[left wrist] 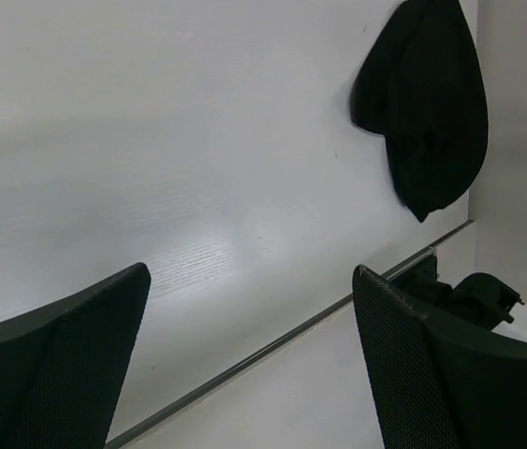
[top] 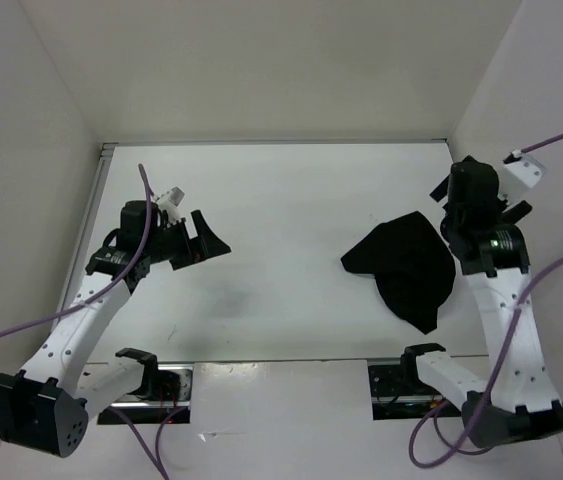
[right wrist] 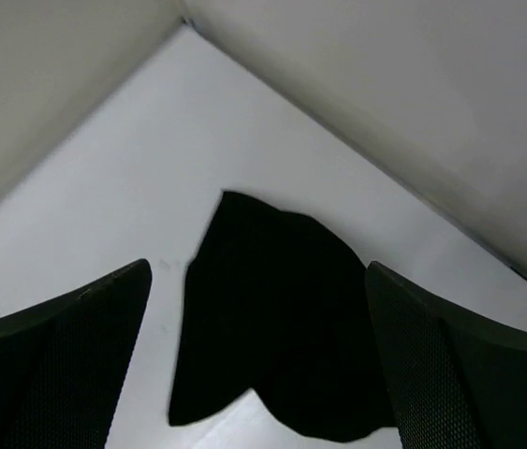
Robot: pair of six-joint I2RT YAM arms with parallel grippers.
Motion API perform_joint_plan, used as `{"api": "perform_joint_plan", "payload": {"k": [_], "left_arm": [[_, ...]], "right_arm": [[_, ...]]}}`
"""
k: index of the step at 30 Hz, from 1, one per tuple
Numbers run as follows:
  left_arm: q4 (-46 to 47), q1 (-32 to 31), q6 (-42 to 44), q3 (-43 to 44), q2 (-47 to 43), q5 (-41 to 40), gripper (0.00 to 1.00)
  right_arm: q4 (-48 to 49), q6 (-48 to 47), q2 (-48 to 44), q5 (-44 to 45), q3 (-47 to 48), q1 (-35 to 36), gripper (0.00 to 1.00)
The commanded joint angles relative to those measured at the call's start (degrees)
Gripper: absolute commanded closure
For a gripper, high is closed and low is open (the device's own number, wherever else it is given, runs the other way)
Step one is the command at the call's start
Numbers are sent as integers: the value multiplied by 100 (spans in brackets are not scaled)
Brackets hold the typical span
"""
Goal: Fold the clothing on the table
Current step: Grab the skirt from the pile
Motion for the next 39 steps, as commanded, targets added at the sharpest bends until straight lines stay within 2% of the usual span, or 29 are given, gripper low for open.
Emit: {"api": "perform_joint_plan", "payload": {"k": [1, 8, 9, 16, 21, 27, 34, 39], "left_arm": [[183, 44, 78, -30, 71, 177, 5], [236, 44, 131, -30, 203, 177, 5], [236, 44, 131, -30, 255, 177, 5], [236, 44, 131, -136, 255, 124, 5], [183, 44, 183, -189, 255, 71, 5], [130, 44, 131, -189, 518, -183, 5], [7, 44, 192, -74, 1248, -114, 6], [69, 44, 245, -13, 1249, -113, 6]], "right_arm": [[161, -87, 537, -1025, -697, -355, 4], [539, -455, 1917, -2336, -1245, -497, 16], [591, -535, 2093, -2669, -1245, -340, 17], [592, -887, 3210, -3181, -1184, 583, 26], [706, -870, 3755, -2910, -1184, 760, 33], [645, -641, 3870, -1908, -1184, 874, 42], [705, -588, 4107, -1846, -1184, 927, 51], [759, -641, 4414, -1899, -1184, 927, 62]]}}
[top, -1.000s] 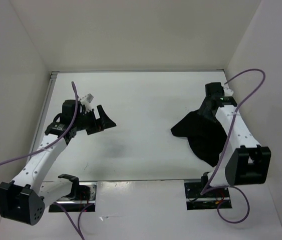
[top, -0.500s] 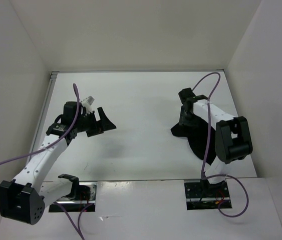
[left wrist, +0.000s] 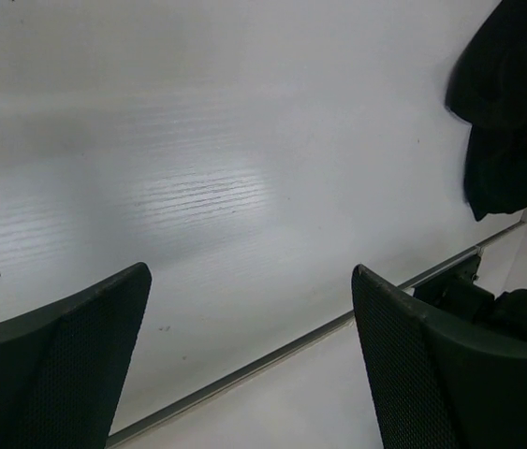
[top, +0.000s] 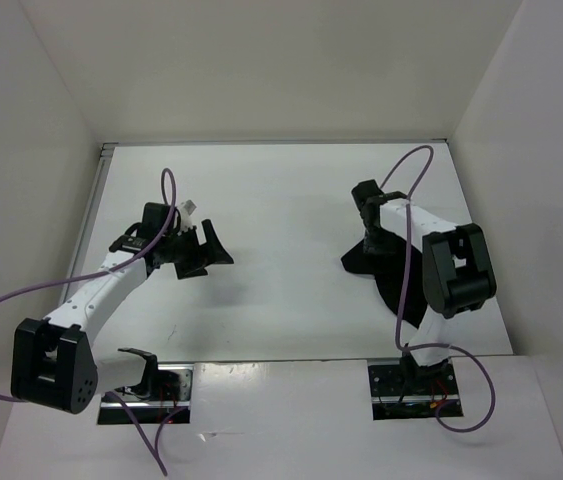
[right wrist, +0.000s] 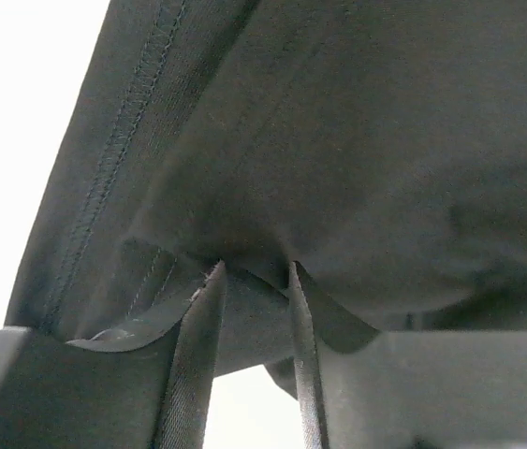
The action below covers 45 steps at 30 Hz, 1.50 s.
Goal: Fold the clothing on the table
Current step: Grab the skirt from the pile, then move the skirt to the center of the board
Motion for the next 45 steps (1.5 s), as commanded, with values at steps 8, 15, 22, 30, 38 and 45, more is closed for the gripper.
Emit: {"api": "perform_joint_plan", "payload": {"k": [8, 15, 22, 30, 38, 45], "left_arm": [[40, 44, 304, 173, -52, 108, 6], [93, 44, 357, 226, 1, 161, 6], [93, 44, 357, 226, 54, 161, 6], [41, 44, 409, 226, 54, 108, 6], [-13, 44, 410, 173, 1, 2, 6], [92, 44, 410, 173, 273, 142, 6]], "right_arm": [[12, -93, -401, -244, 453, 342, 100], [-1244, 21, -1512, -1235, 2569, 1019, 100], [-1282, 197, -1759, -2431, 4162, 1362, 100], [-772, 329, -2005, -3320, 3814, 768, 100], [-1490, 328, -2461, -2129, 1765, -1024, 93], [-1511, 349, -2918, -1472, 1526, -1389, 47]]}}
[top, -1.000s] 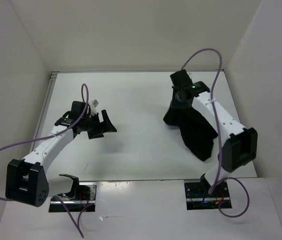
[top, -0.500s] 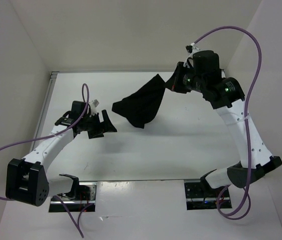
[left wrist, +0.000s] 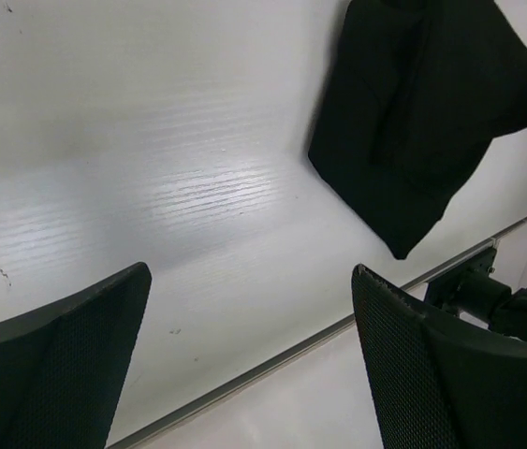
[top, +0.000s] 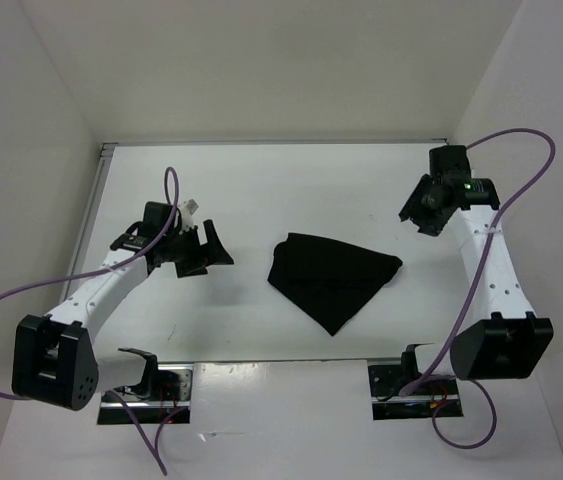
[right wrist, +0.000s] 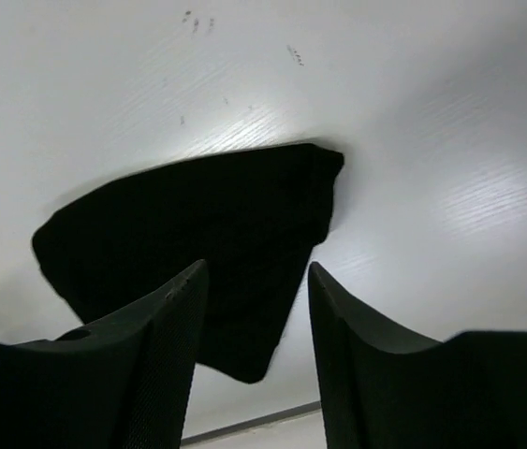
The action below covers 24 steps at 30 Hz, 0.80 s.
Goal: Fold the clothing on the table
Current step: Move the skirt to the center of the board
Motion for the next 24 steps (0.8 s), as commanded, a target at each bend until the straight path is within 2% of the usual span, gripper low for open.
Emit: {"api": "perform_joint_plan", "payload": {"k": [1, 4, 6, 10, 13, 15, 19, 24], "left_arm": [[84, 44, 132, 203, 353, 112, 6], [84, -184, 132, 432, 600, 165, 6], [198, -254, 185, 556, 820, 217, 6], [338, -386, 237, 871, 1267, 305, 6], [339, -719, 413, 1309, 1802, 263, 9], [207, -905, 571, 1583, 2094, 87, 9], [102, -1256, 905, 2154, 3024, 427, 12], [49, -1609, 1046, 2647, 3947, 429, 13]], "right_arm": [[66, -210, -545, -501, 175, 189, 46], [302, -211, -484, -1383, -158, 558, 46], [661, 25, -536, -1833, -763, 988, 46], [883, 648, -536, -1957, -1948, 1324, 46], [1119, 878, -668, -1888, -2416, 1376, 46], [1190, 1027, -668, -1887, -2471, 1376, 46], [1322, 1212, -668, -2019, -2689, 1507, 46], [1375, 1739, -607, -2019, -3164, 1631, 48]]}}
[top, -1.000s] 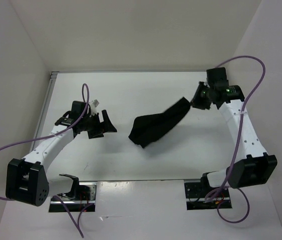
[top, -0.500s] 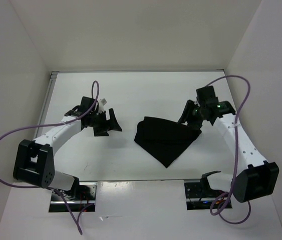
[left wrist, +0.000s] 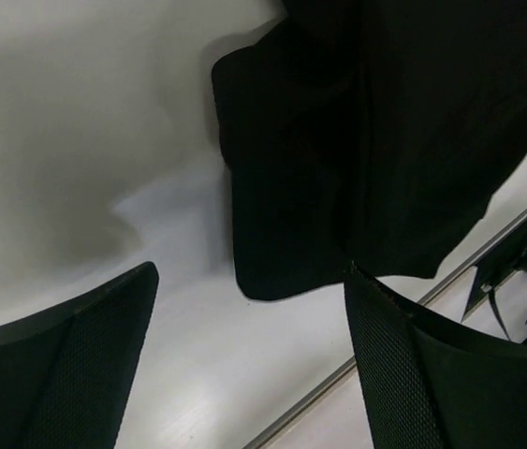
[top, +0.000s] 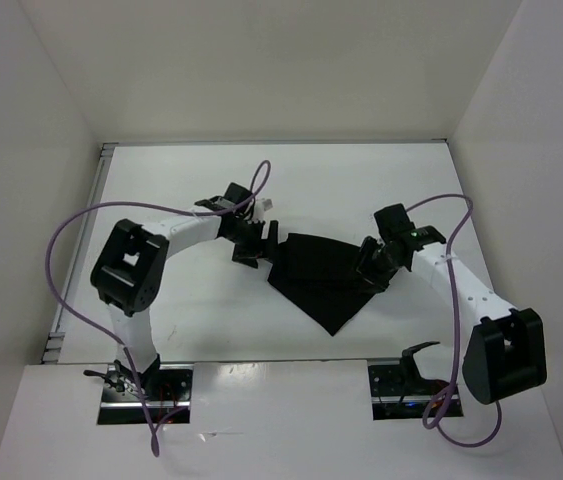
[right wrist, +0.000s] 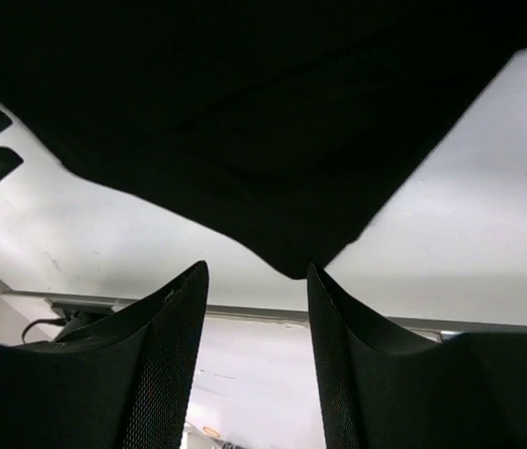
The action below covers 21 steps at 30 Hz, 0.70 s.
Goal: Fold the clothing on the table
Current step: Move the skirt to the center of the board
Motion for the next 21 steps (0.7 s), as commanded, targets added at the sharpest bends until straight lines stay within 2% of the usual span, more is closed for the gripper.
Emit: {"api": "perform_joint_plan", "payload": {"k": [1, 6, 8, 10, 11, 13, 14, 21], "left_arm": [[-124, -172, 290, 324, 478, 180, 14], [403, -278, -60, 456, 944, 241, 14], [562, -278, -176, 658, 1199, 241, 22], [562, -340, -246, 842, 1445, 241, 41], [562, -392, -298, 843, 1498, 241, 65], [562, -393, -377, 764, 1499, 172, 92], [562, -393, -378, 703, 1499, 110, 100], [211, -393, -439, 290, 753, -382, 100]], "right_arm": [[175, 551, -71, -135, -484, 169, 48], [123, 858, -133, -135, -837, 292, 48], [175, 911, -133, -135, -838, 292, 48], [175, 912, -72, -188, -899, 292, 48], [175, 912, -71, -188, -899, 292, 48], [228, 912, 121, -188, -961, 292, 51], [280, 912, 183, -188, -961, 292, 51], [737, 797, 1009, -188, -1022, 345, 52]]}}
